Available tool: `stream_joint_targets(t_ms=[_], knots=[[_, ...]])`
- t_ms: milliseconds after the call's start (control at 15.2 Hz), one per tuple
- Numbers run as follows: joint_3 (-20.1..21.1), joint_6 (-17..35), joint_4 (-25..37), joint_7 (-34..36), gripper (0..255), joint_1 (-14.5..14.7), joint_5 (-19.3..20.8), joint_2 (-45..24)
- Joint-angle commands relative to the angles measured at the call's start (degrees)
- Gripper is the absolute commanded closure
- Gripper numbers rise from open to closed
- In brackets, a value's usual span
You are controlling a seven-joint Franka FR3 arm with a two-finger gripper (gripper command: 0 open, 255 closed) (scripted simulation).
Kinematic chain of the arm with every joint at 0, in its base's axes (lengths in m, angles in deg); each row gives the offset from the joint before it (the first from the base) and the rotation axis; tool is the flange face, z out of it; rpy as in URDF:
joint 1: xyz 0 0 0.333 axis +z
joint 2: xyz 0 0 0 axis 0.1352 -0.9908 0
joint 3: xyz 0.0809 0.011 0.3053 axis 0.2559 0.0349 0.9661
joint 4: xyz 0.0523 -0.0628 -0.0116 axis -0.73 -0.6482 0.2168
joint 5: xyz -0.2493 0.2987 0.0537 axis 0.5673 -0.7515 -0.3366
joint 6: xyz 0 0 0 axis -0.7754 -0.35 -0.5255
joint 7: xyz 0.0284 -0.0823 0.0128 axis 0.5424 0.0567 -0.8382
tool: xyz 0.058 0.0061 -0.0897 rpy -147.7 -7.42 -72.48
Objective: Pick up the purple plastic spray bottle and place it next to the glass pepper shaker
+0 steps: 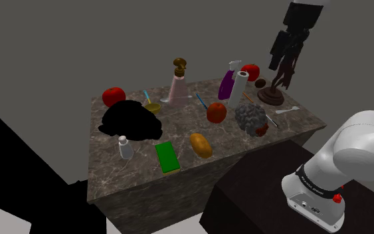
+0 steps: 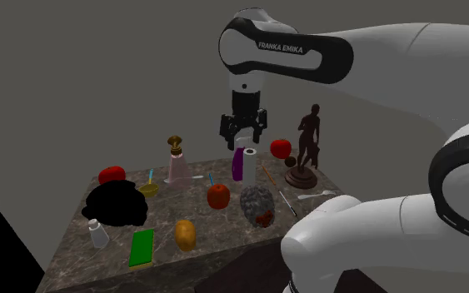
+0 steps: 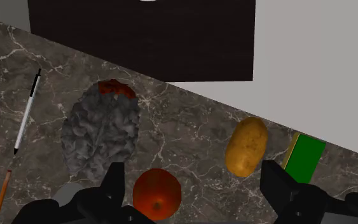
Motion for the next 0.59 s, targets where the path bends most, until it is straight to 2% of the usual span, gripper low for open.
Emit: stream_joint_targets(t_ms=[0,528], knots=[[0.0,0.0,0.0,0.0,0,0.0,0.0,0.0],[-14.3,12.9,-10.2,-23.7,0,1.2,6.7,2.8]])
